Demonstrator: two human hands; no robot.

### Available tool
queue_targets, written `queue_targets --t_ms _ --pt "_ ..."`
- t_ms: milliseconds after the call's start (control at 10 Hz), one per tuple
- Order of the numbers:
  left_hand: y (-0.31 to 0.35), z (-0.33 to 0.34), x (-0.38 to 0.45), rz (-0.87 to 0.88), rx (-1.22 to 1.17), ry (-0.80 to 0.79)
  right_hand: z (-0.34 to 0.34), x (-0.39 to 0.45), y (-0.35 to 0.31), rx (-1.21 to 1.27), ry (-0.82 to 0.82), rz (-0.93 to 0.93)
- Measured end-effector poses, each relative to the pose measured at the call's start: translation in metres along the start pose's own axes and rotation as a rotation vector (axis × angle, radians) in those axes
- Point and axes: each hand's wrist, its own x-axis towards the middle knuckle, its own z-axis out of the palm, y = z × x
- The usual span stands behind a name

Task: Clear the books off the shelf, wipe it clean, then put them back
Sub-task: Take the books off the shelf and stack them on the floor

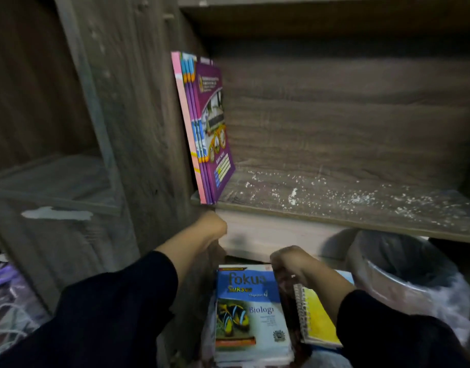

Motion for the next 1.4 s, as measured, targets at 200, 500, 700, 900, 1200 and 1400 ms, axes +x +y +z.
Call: queue_targets --t_ms 200,500,700,900,1200,1400 --pt "0.028 -0.054 -0.002 0.153 -0.021 0.411 -0.03 -0.034 -0.049 0.112 0.039 -0.156" --pt "0.04 -0.051 0.005 0.395 -0.03 0.767 -0.03 -0.031 -0.094 0.139 0.094 -0.256" --pt "0.06 -0.041 -0.001 0.306 -0.15 0.745 -0.024 -0.019 -0.098 0.176 0.063 -0.256" --pt "0.067 -0.048 0.011 0.311 -0.088 0.732 -0.029 -0.014 -0.095 0.215 0.02 -0.244" --pt "0.081 -0.052 0.025 0.461 0.264 0.528 -0.018 -0.02 -0.11 0.382 -0.132 -0.194" --pt "0.099 -0.073 0.006 0.542 -0.291 0.415 -0.021 -0.017 -0.114 0.927 -0.366 -0.053"
